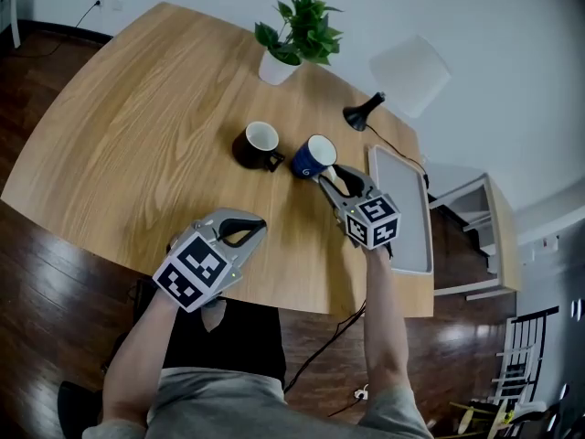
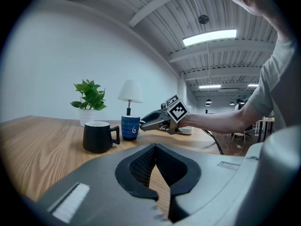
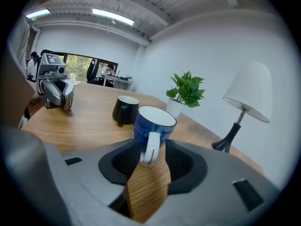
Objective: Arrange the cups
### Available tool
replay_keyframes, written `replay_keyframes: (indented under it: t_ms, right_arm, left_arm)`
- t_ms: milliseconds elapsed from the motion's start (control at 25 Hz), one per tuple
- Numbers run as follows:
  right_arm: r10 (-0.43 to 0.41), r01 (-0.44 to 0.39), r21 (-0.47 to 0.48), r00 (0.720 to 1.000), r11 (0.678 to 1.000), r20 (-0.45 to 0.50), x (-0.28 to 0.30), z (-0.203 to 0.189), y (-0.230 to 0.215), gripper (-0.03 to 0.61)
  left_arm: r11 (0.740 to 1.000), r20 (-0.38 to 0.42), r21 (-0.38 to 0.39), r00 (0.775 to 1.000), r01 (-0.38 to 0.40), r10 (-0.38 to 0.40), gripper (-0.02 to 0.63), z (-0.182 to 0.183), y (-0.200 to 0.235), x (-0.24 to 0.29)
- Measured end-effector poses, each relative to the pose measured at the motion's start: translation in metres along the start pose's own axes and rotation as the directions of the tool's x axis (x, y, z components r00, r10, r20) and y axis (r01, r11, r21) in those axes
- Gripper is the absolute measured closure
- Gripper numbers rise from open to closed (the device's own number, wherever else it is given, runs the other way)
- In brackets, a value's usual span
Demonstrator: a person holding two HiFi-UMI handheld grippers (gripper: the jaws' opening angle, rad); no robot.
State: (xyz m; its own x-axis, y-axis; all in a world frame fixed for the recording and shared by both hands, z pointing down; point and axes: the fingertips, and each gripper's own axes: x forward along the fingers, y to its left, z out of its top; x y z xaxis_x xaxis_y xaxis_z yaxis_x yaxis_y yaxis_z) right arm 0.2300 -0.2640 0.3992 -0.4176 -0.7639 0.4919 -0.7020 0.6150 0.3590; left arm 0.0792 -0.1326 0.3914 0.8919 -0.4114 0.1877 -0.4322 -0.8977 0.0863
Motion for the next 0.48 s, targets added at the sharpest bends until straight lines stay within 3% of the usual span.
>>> replay_keyframes:
  t_ms: [120, 280, 480]
  right_arm:
    - [0.022, -0.022, 0.022, 1.000, 1.000, 0.005, 0.001, 0.001, -0.001, 0.460]
    - [0.054, -0.061, 0.149, 0.997, 0.987, 0.052, -0.003, 0.006, 0.001, 0.488]
    - [0.020, -0.048, 0.263, 0.994, 0.964, 0.106, -0.016, 0.009, -0.001, 0.492]
  left_arm:
    - [1.000, -0.001, -0.001, 1.000, 0.001, -0.001, 0.606, 0.001, 0.000, 0.000]
    - [1.000, -0.003, -0.002, 1.000, 0.000, 0.000, 0.606, 0.001, 0.001, -0.001]
    - [1.000, -0.013, 0.005, 1.000, 0.003, -0.003, 0.606, -0.005, 0.005, -0.004]
